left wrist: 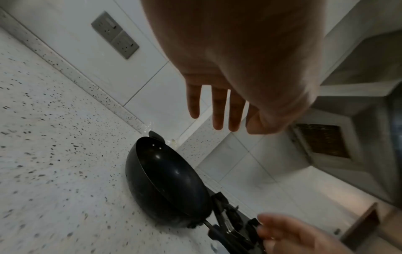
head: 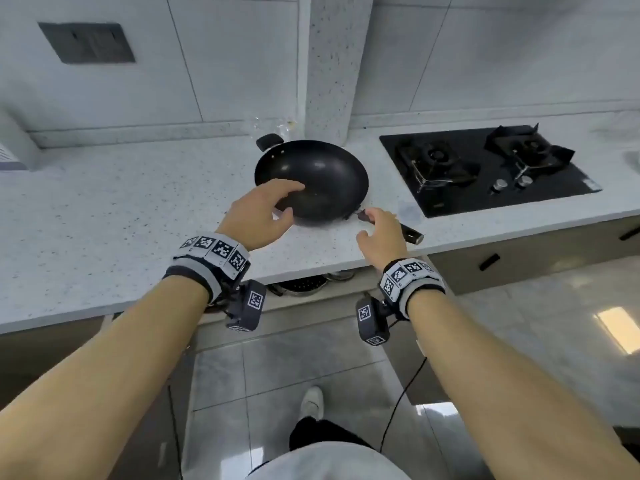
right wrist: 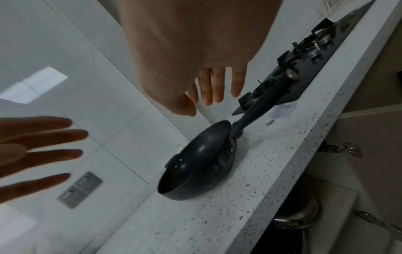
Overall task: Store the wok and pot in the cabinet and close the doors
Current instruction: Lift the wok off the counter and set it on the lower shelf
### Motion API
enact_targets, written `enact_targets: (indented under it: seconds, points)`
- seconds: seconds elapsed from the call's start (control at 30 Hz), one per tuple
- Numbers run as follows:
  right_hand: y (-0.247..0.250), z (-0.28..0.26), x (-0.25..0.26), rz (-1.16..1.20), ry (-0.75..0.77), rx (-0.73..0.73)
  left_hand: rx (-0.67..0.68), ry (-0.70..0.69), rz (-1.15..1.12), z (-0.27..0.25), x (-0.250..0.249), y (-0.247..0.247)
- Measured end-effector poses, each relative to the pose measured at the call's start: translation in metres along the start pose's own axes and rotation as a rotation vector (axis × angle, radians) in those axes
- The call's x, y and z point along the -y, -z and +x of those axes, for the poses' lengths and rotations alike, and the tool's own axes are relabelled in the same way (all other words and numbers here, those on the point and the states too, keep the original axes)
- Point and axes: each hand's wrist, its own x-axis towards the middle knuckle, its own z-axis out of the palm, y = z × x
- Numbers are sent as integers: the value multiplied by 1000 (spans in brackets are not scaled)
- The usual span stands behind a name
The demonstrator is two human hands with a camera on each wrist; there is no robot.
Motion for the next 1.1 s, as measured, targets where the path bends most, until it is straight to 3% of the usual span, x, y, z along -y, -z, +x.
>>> enact_targets:
  seconds: [0.1, 0.27, 0.37, 0.53, 0.93, 1.1]
  points:
    - [-7, 38, -12, -219, -84, 21, 28, 72, 40, 40, 16, -7]
    - [-16, 81, -38, -482, -183, 177, 73, 179, 95, 90, 41, -11]
    - [-23, 102, -54, -550, -211, 278, 36, 279, 101, 123, 65, -8]
    - [-26, 138, -64, -562, -210, 398, 90, 394, 156, 172, 107, -10]
    - [-23, 214, -78, -775, -432, 296, 139, 658, 49, 276, 220, -40]
    - [-28, 243, -84, -900, -396, 366, 207, 792, -33, 308, 258, -58]
